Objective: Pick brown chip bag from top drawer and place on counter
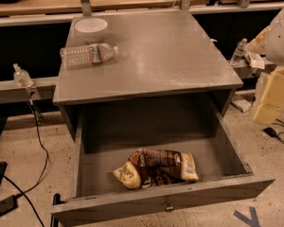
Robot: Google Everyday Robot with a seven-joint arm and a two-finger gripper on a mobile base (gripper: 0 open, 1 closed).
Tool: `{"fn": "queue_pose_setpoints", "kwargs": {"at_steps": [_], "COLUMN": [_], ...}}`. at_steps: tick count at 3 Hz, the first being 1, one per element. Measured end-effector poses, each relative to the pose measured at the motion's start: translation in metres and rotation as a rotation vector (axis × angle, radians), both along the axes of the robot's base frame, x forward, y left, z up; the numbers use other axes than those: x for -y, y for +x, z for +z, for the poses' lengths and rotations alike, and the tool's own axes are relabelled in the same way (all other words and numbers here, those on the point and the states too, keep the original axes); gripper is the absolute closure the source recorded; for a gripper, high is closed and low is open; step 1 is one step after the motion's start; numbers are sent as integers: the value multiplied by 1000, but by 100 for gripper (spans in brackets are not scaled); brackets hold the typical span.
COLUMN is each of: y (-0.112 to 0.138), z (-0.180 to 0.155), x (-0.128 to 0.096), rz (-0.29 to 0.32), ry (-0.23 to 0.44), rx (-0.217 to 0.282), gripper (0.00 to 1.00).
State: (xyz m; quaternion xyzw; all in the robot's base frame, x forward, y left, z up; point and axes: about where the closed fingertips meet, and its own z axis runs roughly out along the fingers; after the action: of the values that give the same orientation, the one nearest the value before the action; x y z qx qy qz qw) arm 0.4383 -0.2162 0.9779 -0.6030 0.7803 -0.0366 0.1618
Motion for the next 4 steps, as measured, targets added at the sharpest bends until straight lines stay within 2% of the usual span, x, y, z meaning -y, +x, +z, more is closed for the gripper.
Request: {"fn": "queue_pose_setpoints", "kwargs": {"at_steps": [1, 2, 3, 4], "y": [0, 26, 68, 67], "z": [0, -8, -30, -32], "x": [0, -39, -133, -132], "rz": [0, 44, 164, 165], "ry": [1, 58, 145, 151], "rx": [2, 17, 28, 17], "gripper": [0, 0, 0, 0]}}
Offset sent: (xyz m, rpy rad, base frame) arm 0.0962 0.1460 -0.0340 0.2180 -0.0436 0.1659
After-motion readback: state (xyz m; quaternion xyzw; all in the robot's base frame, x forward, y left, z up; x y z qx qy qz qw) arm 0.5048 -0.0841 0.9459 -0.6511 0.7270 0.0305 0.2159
